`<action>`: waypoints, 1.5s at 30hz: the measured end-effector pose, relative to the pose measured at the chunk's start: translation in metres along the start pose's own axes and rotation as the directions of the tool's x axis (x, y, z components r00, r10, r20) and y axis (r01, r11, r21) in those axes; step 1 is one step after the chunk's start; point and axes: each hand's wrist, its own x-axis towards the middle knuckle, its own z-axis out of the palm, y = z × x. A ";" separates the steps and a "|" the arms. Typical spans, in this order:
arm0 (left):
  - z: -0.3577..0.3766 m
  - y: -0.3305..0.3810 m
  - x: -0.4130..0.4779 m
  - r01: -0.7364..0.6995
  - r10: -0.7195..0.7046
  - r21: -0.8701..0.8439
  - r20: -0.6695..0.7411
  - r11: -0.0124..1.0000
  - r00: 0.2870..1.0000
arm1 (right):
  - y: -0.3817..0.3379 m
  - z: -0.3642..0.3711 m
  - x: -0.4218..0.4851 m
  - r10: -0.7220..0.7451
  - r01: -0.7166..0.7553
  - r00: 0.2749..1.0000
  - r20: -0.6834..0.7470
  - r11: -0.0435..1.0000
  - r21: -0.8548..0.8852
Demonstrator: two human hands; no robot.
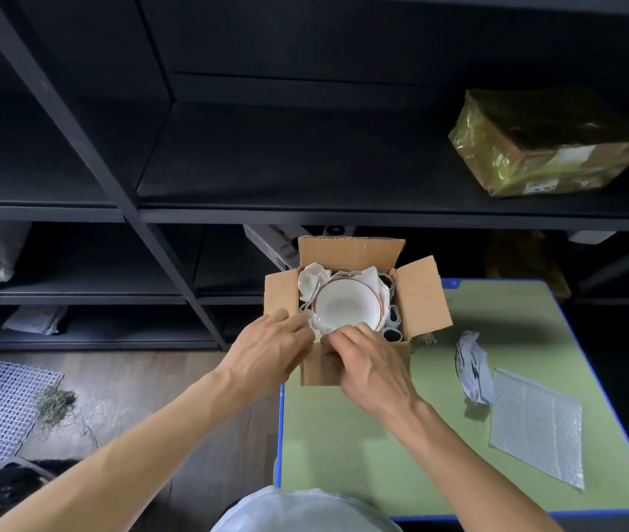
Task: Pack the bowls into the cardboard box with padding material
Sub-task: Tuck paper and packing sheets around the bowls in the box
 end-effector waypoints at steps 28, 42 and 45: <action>-0.002 0.030 0.011 0.243 -0.274 -0.193 -0.157 0.951 0.949 | 0.027 -0.019 -0.014 0.022 -0.010 0.991 -0.135 0.996 0.092; 0.006 0.032 0.055 0.374 -0.382 0.168 0.014 0.912 0.924 | 0.040 -0.027 0.103 -0.223 0.245 0.955 0.197 0.965 -0.094; 0.012 0.028 0.055 0.363 -0.384 0.161 0.129 0.918 0.914 | 0.037 -0.024 0.103 -0.238 0.274 0.948 0.212 0.948 -0.163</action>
